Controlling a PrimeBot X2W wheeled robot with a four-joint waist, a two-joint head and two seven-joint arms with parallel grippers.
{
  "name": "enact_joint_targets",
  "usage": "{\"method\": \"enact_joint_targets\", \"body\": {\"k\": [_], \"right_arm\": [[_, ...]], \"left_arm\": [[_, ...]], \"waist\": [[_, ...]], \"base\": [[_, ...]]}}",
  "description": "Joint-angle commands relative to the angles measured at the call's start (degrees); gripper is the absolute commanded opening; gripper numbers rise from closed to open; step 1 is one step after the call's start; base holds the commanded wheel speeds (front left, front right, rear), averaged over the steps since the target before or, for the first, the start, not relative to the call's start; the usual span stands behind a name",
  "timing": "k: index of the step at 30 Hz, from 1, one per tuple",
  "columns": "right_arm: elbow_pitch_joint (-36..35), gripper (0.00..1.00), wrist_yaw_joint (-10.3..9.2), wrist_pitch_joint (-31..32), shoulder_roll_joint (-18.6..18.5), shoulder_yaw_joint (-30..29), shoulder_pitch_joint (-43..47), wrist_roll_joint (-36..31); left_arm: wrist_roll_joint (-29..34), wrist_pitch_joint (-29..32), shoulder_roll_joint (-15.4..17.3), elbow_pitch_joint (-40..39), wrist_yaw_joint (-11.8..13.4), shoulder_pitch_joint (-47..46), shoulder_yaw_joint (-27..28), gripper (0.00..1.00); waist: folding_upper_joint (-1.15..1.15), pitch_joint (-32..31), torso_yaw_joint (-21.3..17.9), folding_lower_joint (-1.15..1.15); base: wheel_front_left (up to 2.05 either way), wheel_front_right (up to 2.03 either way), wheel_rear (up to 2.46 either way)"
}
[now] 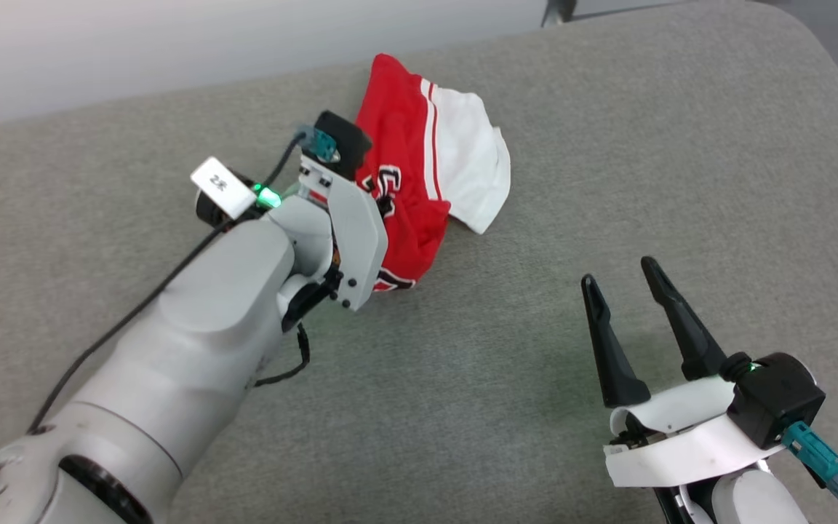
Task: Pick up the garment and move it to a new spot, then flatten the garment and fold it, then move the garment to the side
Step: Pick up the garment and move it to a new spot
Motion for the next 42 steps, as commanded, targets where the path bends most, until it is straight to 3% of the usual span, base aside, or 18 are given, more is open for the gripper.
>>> {"method": "enact_joint_targets", "body": {"k": [1, 9, 17, 18, 20, 21, 22, 34, 42], "right_arm": [[0.12, 1.0, -0.06, -0.29, 0.15, -0.09, 0.68, 0.02], [-0.16, 1.0, -0.06, -0.29, 0.14, 0.64, 0.18, -0.65], [-0.51, 1.0, -0.06, -0.29, 0.14, 0.54, -1.13, -0.7], [-0.55, 1.0, -0.06, -0.29, 0.14, 0.59, -1.03, -0.52], [-0.49, 1.0, -0.06, -0.29, 0.15, 0.45, -0.88, -0.35], [-0.49, 1.0, -0.06, -0.29, 0.15, 0.45, -0.86, -0.35], [-0.44, 1.0, -0.06, -0.29, 0.15, 0.46, -0.82, -0.26], [2.52, 1.0, -0.07, -0.3, 0.13, -0.38, 2.15, -3.22], [5.66, 1.0, -0.07, 0.76, 0.11, -1.07, 5.49, -5.59]], "left_arm": [[-0.51, 0.48, 0.27, 0.34, 0.12, 0.82, -0.72, 0.0], [-3.42, 4.69, 0.22, -0.87, 0.11, 3.76, -5.67, 0.0], [-5.5, 5.06, 1.48, -1.81, 0.12, 1.85, -9.89, 0.0], [-5.9, 5.01, 1.64, -1.48, 0.12, 1.66, -10.16, 0.04], [-6.51, 4.8, 1.76, -0.85, 0.12, 1.3, -10.68, 0.37], [-6.83, 4.69, 1.85, -0.55, 0.12, 1.23, -10.97, 0.82], [-7.01, 4.63, 1.95, -0.38, 0.12, 1.18, -11.35, 1.0], [-13.46, -0.34, 2.04, -1.49, 0.11, 0.87, -10.8, 1.0], [-20.26, -8.46, 4.17, -4.45, 0.11, 7.53, -6.46, 1.0]], "waist": [[0.0, -1.17, 1.38, 0.0], [0.0, -1.38, 3.04, 0.0], [0.0, 0.9, 2.01, 0.0], [0.0, 1.12, 1.77, 0.0], [0.0, 1.35, 1.46, 0.0], [0.0, 1.41, 1.33, 0.0], [0.0, 1.38, 1.22, 0.0], [0.0, -5.15, 4.55, 0.0], [0.0, -10.41, 8.24, 0.0]], "base": [[0.0, 0.0, 0.0], [0.0, 0.0, 0.0], [0.0, 0.0, 0.0], [0.0, 0.0, 0.0], [0.0, 0.0, 0.0], [0.0, 0.0, 0.0], [0.0, 0.0, 0.0], [0.0, 0.0, 0.0], [0.0, 0.0, 0.0]]}}
